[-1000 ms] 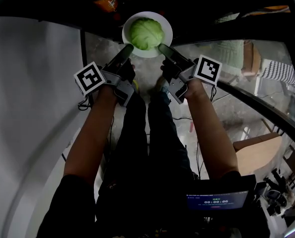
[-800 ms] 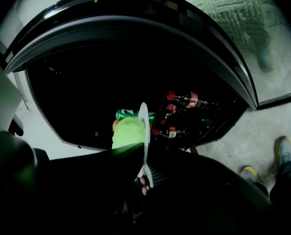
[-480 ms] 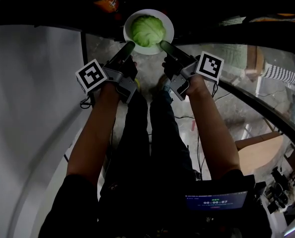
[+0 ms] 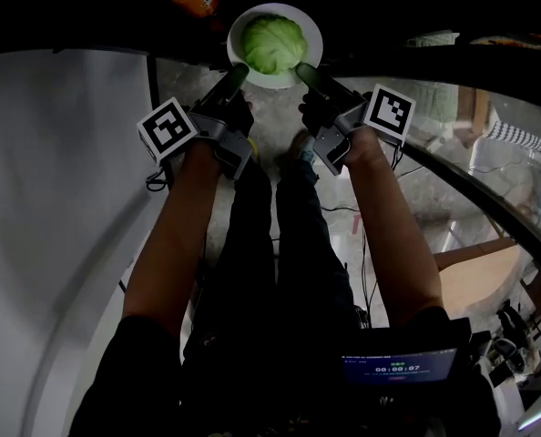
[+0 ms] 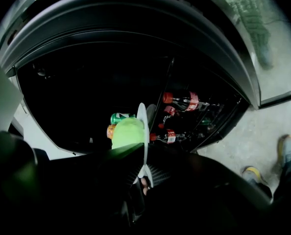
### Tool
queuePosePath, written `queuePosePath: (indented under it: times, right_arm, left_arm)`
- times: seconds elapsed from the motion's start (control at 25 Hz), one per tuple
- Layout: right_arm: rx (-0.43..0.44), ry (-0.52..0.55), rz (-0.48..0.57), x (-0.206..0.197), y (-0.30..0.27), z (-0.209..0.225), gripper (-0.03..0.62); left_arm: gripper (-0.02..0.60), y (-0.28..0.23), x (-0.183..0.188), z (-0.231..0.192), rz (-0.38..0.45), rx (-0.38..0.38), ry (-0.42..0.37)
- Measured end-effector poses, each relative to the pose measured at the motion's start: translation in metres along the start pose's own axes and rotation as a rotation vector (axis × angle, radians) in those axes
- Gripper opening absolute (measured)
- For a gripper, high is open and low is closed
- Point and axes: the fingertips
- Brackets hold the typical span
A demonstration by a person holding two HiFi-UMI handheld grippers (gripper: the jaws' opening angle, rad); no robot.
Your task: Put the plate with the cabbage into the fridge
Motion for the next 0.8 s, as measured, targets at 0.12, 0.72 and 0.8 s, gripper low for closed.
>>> queuePosePath:
  times: [0.12,0.72,0.8]
  right_arm:
    - [0.005,-0.007,0.008,0.0008,-0.0004,0.0029,0.021]
    - [0.014,0.039,0.052,0.0035,-0.0013,0.0005,0.023]
    - [0.018,0.039,0.052,0.0033,-0.0003,0.0015,0.023]
  left_arm:
    - [0.011,-0.0023,-0.0012,0.001,0.01,-0.015,0.016]
    - [0.012,-0.002,-0.0024,0.0068,0.045,-0.055,0.014]
    - [0.012,-0.0024,-0.0025,0.0044,0.049,-0.047,0.014]
Point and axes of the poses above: the fingertips, and each gripper's own axes: y backward along the fingers, z to its right, x out of its top, and after that the axes turned 9 degrees about z, right-handed
